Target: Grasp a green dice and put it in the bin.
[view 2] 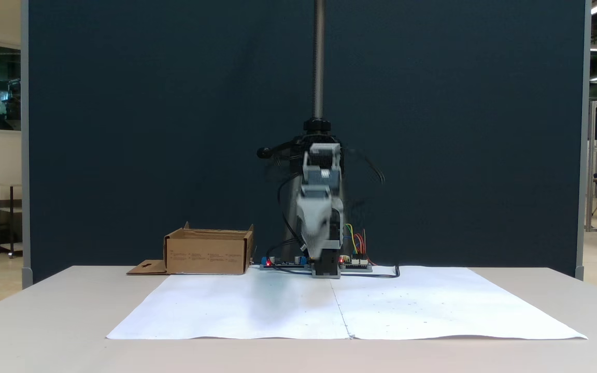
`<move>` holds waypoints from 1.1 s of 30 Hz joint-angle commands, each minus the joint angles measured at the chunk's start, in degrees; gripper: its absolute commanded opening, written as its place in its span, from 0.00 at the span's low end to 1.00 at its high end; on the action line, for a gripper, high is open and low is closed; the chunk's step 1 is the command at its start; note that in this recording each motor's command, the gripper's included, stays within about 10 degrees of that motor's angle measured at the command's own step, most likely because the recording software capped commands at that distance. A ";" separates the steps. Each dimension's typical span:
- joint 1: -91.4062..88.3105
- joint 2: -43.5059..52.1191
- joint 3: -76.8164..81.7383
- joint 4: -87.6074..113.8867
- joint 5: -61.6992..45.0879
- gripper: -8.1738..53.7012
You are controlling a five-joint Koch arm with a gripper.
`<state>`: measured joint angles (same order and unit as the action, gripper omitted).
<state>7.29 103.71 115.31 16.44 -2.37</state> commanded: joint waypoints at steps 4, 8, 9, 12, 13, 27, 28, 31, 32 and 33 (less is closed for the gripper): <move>-2.46 4.04 8.79 -16.24 3.16 0.82; -4.92 7.21 17.49 -24.68 2.29 0.84; -5.36 7.91 19.42 -26.79 1.93 0.84; -6.59 11.25 25.40 -32.94 1.41 0.85; -6.77 12.13 27.25 -34.79 1.32 0.85; -6.77 29.62 56.69 -61.26 1.76 0.87; -6.50 30.94 57.74 -61.70 1.76 0.87; -6.33 31.90 60.91 -63.90 1.85 0.87; -6.33 31.90 61.70 -64.34 1.85 0.87; -6.33 31.90 62.49 -65.21 1.85 0.88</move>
<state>0.00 128.85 174.90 -42.98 -2.29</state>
